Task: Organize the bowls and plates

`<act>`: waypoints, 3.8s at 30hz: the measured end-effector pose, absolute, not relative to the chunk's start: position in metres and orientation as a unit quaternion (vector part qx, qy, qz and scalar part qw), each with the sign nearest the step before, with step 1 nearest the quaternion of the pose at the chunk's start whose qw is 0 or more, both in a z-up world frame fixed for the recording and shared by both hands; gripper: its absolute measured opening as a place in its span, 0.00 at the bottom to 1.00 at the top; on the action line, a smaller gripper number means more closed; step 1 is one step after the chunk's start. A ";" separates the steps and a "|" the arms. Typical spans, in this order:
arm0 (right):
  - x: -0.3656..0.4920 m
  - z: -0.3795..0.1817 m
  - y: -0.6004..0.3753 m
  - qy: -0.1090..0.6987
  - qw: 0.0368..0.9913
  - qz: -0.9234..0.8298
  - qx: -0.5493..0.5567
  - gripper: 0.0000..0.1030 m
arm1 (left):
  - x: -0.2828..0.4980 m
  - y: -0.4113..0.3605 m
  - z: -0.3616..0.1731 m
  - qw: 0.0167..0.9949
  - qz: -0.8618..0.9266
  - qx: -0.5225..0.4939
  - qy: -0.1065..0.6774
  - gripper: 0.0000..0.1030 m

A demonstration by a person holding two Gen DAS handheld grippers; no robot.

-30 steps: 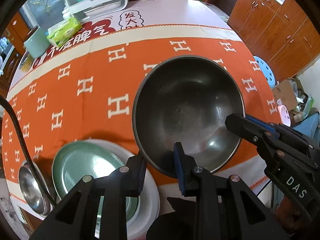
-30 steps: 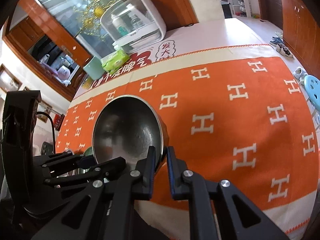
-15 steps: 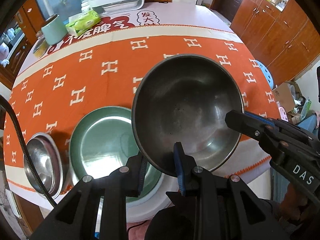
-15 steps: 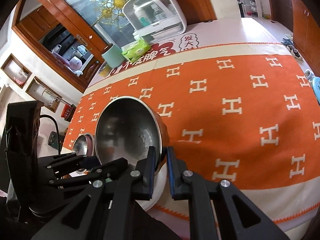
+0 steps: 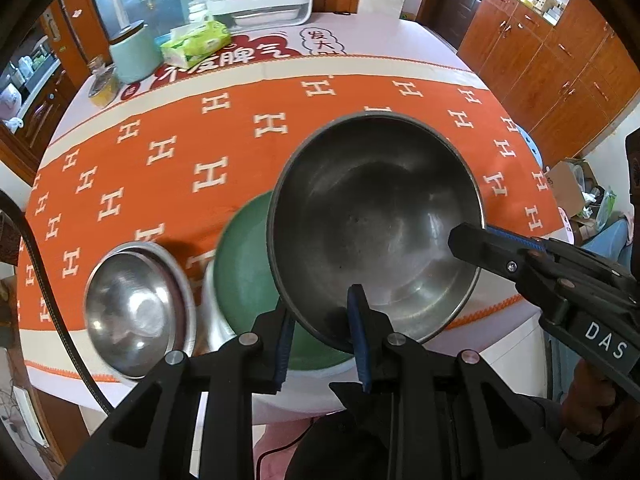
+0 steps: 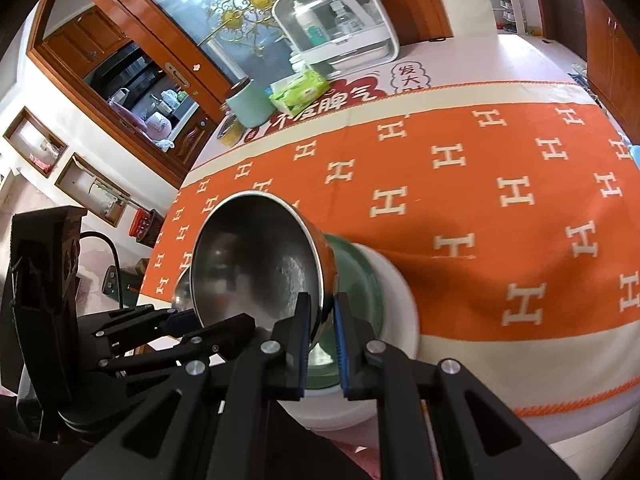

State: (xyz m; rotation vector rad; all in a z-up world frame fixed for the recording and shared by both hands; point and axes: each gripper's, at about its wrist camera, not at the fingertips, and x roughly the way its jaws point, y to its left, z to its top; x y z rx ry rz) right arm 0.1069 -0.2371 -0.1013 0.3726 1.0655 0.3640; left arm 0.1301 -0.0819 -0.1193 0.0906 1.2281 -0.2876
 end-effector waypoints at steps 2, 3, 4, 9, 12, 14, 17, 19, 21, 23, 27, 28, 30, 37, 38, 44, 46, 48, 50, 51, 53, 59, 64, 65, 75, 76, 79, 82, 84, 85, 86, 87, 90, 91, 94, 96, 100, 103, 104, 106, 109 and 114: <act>0.106 -0.100 -0.225 0.501 0.830 0.173 0.174 0.11 | 0.128 -0.069 -0.118 0.808 -0.133 0.043 0.573 0.24; 0.105 -0.100 -0.219 0.500 0.830 0.174 0.173 0.11 | 0.127 -0.065 -0.117 0.808 -0.133 0.042 0.572 0.24; 0.104 -0.100 -0.212 0.500 0.830 0.174 0.174 0.11 | 0.126 -0.058 -0.117 0.808 -0.132 0.042 0.572 0.24; 0.102 -0.102 -0.182 0.503 0.828 0.173 0.177 0.11 | 0.122 -0.026 -0.117 0.809 -0.131 0.046 0.571 0.24; 0.101 -0.104 -0.166 0.503 0.827 0.174 0.180 0.11 | 0.121 -0.006 -0.117 0.809 -0.131 0.046 0.571 0.24; 0.100 -0.107 -0.155 0.503 0.827 0.174 0.183 0.11 | 0.120 0.004 -0.118 0.809 -0.130 0.047 0.572 0.24; 0.098 -0.110 -0.135 0.503 0.828 0.168 0.180 0.13 | 0.120 0.023 -0.120 0.808 -0.132 0.051 0.572 0.24; 0.097 -0.112 -0.124 0.502 0.830 0.165 0.179 0.14 | 0.121 0.032 -0.122 0.807 -0.134 0.056 0.572 0.24; 0.095 -0.115 -0.113 0.500 0.830 0.162 0.186 0.14 | 0.122 0.041 -0.123 0.806 -0.135 0.062 0.573 0.24; 0.094 -0.118 -0.104 0.499 0.829 0.158 0.195 0.14 | 0.124 0.050 -0.125 0.804 -0.138 0.067 0.575 0.24; 0.091 -0.125 -0.086 0.502 0.827 0.149 0.205 0.14 | 0.127 0.067 -0.130 0.797 -0.144 0.079 0.581 0.24; 0.091 -0.126 -0.083 0.502 0.827 0.147 0.206 0.14 | 0.128 0.072 -0.133 0.795 -0.146 0.081 0.583 0.24; 0.092 -0.130 -0.076 0.506 0.824 0.144 0.212 0.14 | 0.130 0.079 -0.138 0.790 -0.149 0.085 0.589 0.24; 0.096 -0.147 -0.058 0.526 0.807 0.138 0.231 0.14 | 0.136 0.098 -0.156 0.770 -0.150 0.093 0.614 0.24; 0.096 -0.149 -0.056 0.529 0.805 0.137 0.233 0.14 | 0.137 0.100 -0.159 0.767 -0.150 0.093 0.617 0.24; 0.100 -0.158 -0.044 0.545 0.799 0.129 0.221 0.14 | 0.139 0.108 -0.171 0.758 -0.152 0.097 0.627 0.24; 0.101 -0.158 -0.039 0.547 0.801 0.124 0.210 0.14 | 0.141 0.110 -0.175 0.755 -0.153 0.096 0.630 0.24; 0.103 -0.159 -0.036 0.549 0.802 0.120 0.203 0.14 | 0.143 0.113 -0.177 0.754 -0.156 0.092 0.631 0.25; 0.103 -0.159 -0.034 0.552 0.801 0.118 0.200 0.14 | 0.144 0.115 -0.179 0.754 -0.155 0.092 0.632 0.26; 0.104 -0.159 -0.033 0.554 0.801 0.116 0.196 0.14 | 0.144 0.115 -0.180 0.754 -0.154 0.092 0.632 0.27; 0.105 -0.161 -0.032 0.558 0.800 0.113 0.192 0.14 | 0.146 0.117 -0.180 0.756 -0.153 0.091 0.630 0.28; 0.106 -0.159 -0.038 0.551 0.803 0.105 0.200 0.16 | 0.147 0.119 -0.176 0.765 -0.157 0.096 0.617 0.34; 0.105 -0.155 -0.045 0.546 0.806 0.099 0.206 0.33 | 0.150 0.122 -0.171 0.771 -0.161 0.088 0.610 0.36; 0.105 -0.155 -0.046 0.545 0.806 0.099 0.208 0.35 | 0.151 0.123 -0.169 0.773 -0.162 0.086 0.607 0.39; 0.105 -0.163 -0.057 0.558 0.782 0.115 0.252 0.47 | 0.161 0.136 -0.160 0.786 -0.161 0.064 0.593 0.67; 0.105 -0.164 -0.057 0.560 0.780 0.114 0.254 0.49 | 0.162 0.138 -0.161 0.787 -0.161 0.059 0.593 0.69; 0.106 -0.169 -0.060 0.567 0.770 0.117 0.268 0.56 | 0.166 0.143 -0.164 0.788 -0.154 0.052 0.594 0.72; 0.108 -0.175 -0.061 0.573 0.757 0.127 0.287 0.57 | 0.170 0.149 -0.170 0.787 -0.143 0.046 0.598 0.72; 0.110 -0.181 -0.060 0.579 0.747 0.131 0.299 0.57 | 0.173 0.150 -0.176 0.782 -0.138 0.041 0.607 0.72; 0.111 -0.183 -0.059 0.583 0.742 0.132 0.303 0.57 | 0.174 0.151 -0.179 0.779 -0.137 0.039 0.611 0.72; 0.112 -0.186 -0.058 0.587 0.737 0.134 0.307 0.57 | 0.174 0.152 -0.181 0.777 -0.137 0.036 0.614 0.72; 0.114 -0.189 -0.056 0.591 0.731 0.137 0.312 0.57 | 0.175 0.152 -0.184 0.774 -0.138 0.032 0.617 0.72; 0.118 -0.193 -0.055 0.597 0.724 0.138 0.316 0.57 | 0.180 0.154 -0.195 0.762 -0.144 0.020 0.632 0.72; 0.120 -0.195 -0.055 0.598 0.722 0.137 0.319 0.57 | 0.182 0.155 -0.198 0.758 -0.145 0.018 0.636 0.72; 0.125 -0.201 -0.055 0.603 0.715 0.133 0.328 0.57 | 0.189 0.156 -0.210 0.739 -0.147 0.013 0.657 0.72; 0.127 -0.206 -0.055 0.606 0.709 0.131 0.336 0.57 | 0.192 0.155 -0.219 0.725 -0.151 0.014 0.672 0.72; 0.132 -0.213 -0.054 0.607 0.700 0.131 0.352 0.57 | 0.195 0.150 -0.230 0.708 -0.162 0.023 0.687 0.72; 0.137 -0.218 -0.054 0.609 0.694 0.129 0.362 0.57 | 0.198 0.147 -0.237 0.698 -0.176 0.024 0.693 0.72; 0.138 -0.220 -0.053 0.609 0.692 0.129 0.366 0.57 | 0.199 0.145 -0.239 0.695 -0.182 0.024 0.695 0.72; 0.141 -0.222 -0.052 0.610 0.689 0.128 0.371 0.57 | 0.201 0.142 -0.242 0.690 -0.190 0.025 0.698 0.72; 0.145 -0.225 -0.051 0.612 0.686 0.124 0.373 0.58 | 0.204 0.137 -0.245 0.685 -0.202 0.027 0.700 0.70; 0.149 -0.229 -0.051 0.613 0.682 0.116 0.381 0.57 | 0.211 0.130 -0.252 0.674 -0.214 0.021 0.707 0.58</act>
